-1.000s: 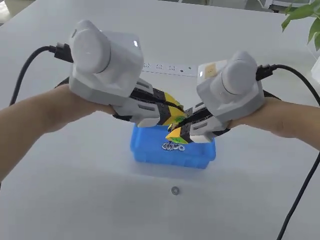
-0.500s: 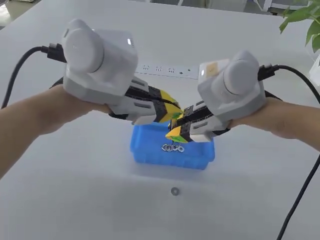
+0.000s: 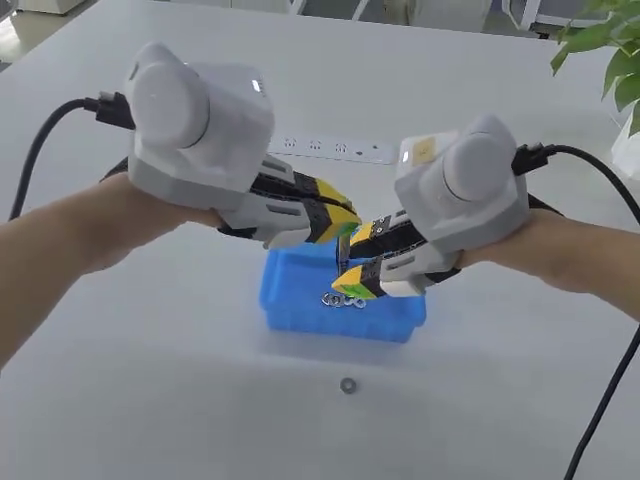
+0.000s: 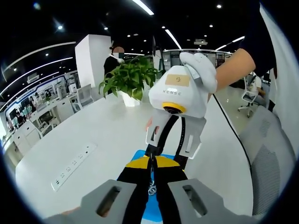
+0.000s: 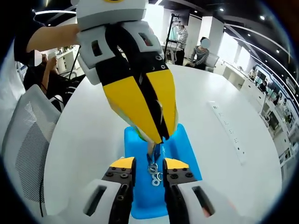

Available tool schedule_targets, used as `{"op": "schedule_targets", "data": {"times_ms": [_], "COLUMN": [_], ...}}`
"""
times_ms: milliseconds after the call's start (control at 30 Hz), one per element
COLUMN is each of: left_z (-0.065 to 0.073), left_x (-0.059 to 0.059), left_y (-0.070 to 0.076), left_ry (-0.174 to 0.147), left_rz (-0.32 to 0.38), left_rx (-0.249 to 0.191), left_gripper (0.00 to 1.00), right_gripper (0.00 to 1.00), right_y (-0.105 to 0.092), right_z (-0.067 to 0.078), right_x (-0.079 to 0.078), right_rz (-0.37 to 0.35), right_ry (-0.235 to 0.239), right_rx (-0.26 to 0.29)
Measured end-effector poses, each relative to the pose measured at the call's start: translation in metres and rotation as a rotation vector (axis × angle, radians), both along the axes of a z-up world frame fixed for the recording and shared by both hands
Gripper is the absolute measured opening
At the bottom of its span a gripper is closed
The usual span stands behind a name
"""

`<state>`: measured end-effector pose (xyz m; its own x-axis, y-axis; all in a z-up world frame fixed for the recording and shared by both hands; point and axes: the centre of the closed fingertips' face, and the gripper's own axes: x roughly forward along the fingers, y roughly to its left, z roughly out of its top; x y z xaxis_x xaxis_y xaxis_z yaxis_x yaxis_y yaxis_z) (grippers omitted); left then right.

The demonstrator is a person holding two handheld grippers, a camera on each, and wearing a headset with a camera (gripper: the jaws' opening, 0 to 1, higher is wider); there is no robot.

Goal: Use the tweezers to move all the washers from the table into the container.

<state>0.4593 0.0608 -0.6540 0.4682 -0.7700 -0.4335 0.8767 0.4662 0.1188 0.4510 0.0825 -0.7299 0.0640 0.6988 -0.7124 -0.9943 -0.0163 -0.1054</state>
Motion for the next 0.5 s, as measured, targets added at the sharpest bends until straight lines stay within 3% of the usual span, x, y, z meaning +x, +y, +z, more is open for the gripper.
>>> {"op": "schedule_targets", "data": {"times_ms": [267, 500], "left_z": [0.004, 0.011], "left_x": [-0.002, -0.008], "left_y": [0.002, 0.001], "left_ry": [-0.011, -0.024], "left_rz": [0.004, 0.000], "left_rx": [0.009, 0.011], "left_gripper": [0.05, 0.05], "right_gripper": [0.32, 0.51], "right_y": [-0.014, -0.039], "right_z": [0.008, 0.017], "right_x": [0.004, 0.004], "right_rz": [-0.059, -0.122], "right_ry": [0.004, -0.015], "right_rx": [0.040, 0.086]}}
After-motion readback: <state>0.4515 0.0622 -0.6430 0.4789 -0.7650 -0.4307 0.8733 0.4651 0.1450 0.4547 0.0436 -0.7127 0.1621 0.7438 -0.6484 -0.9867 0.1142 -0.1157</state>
